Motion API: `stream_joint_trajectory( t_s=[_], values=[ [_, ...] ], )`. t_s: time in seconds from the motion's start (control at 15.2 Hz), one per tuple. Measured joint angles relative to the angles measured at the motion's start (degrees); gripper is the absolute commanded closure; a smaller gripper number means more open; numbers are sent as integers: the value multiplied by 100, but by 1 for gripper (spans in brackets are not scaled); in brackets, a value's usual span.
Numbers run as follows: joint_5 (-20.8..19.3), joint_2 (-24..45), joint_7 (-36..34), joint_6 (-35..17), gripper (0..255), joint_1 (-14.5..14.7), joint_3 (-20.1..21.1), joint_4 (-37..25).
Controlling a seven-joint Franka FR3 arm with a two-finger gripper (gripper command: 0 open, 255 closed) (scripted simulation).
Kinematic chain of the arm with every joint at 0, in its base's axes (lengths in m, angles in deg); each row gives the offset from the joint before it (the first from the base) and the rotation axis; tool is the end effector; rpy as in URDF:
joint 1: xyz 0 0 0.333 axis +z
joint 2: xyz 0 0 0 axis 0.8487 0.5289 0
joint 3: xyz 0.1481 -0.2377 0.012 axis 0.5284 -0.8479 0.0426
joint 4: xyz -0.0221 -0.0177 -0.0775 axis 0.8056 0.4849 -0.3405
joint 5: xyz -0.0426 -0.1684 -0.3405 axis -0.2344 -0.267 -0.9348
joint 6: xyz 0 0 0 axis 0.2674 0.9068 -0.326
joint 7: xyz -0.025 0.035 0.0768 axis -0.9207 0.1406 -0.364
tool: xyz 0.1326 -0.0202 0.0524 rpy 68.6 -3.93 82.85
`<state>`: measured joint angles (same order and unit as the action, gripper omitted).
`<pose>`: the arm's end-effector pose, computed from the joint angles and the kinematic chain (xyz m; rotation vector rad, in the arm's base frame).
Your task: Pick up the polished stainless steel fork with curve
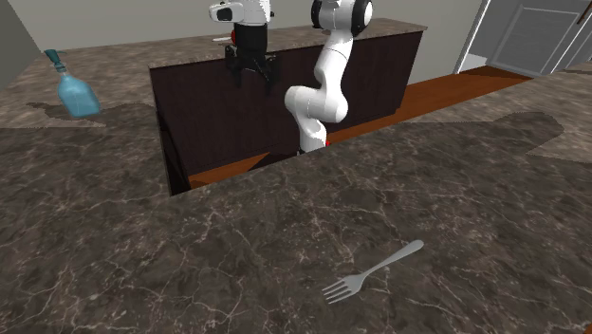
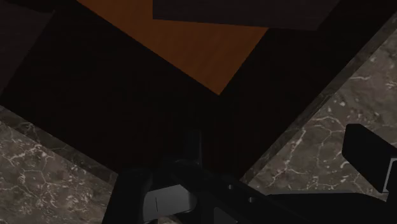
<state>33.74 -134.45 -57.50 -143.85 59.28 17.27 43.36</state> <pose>0.3051 -0.0278 0.5725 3.0589 0.1737 0.0492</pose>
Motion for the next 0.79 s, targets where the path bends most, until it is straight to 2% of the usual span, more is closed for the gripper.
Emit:
stream_joint_trajectory(
  t_s=[0.26,0.79],
  values=[
    [196,50,-407,-151,0,11,251,115],
    [935,603,-2056,-733,0,67,1319,134]
  ],
)
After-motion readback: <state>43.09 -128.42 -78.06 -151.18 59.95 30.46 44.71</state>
